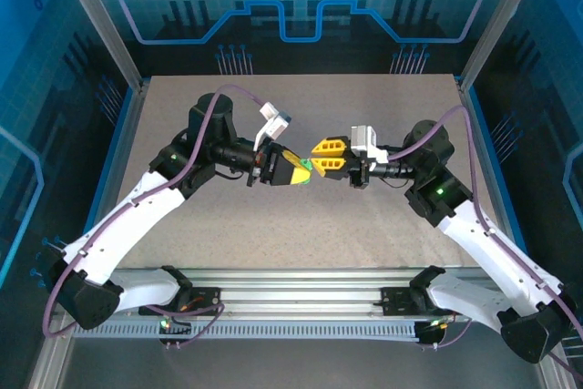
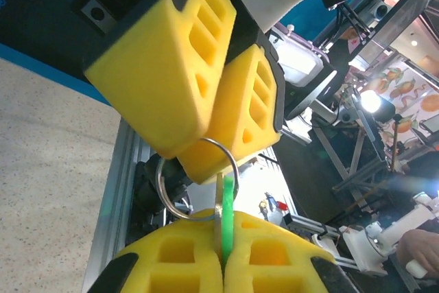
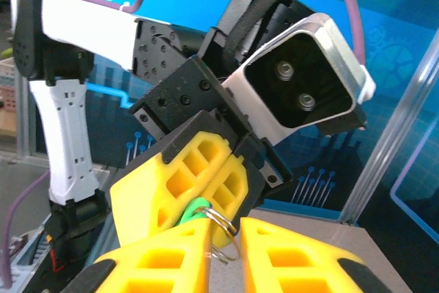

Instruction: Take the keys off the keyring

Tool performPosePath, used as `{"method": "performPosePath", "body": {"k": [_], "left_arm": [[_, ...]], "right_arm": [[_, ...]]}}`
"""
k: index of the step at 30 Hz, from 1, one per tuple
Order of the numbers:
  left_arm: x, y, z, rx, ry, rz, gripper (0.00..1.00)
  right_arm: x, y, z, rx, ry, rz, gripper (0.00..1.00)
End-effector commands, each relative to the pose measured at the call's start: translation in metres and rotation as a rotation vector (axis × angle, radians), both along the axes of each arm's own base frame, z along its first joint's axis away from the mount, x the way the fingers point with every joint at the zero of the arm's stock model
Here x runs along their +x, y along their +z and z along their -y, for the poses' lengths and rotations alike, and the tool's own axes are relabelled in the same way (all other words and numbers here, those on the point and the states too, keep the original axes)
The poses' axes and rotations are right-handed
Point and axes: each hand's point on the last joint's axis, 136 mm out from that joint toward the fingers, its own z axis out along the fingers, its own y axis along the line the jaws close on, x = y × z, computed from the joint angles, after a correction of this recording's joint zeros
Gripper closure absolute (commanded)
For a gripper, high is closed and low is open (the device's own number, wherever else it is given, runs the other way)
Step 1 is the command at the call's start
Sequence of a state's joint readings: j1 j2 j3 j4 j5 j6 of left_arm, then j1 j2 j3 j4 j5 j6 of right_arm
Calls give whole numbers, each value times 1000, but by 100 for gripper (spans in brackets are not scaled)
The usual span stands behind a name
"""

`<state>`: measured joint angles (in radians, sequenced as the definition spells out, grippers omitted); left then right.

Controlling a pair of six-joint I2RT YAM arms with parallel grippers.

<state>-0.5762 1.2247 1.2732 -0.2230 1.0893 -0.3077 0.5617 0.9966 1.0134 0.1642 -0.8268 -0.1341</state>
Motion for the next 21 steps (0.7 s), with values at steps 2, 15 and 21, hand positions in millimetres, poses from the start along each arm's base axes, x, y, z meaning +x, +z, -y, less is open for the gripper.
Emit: {"method": "performPosePath", "body": {"k": [2, 15, 21], "left_arm": [[1, 11, 0, -16, 4, 46, 100], [49, -13, -22, 75, 336, 128, 47], [83, -26, -61, 129, 692, 230, 38]], "right_arm": [[-21, -3, -1, -37, 115, -8, 88], [22, -4, 8, -136, -132, -92, 100], [76, -27, 16, -299, -382, -299, 100]]}}
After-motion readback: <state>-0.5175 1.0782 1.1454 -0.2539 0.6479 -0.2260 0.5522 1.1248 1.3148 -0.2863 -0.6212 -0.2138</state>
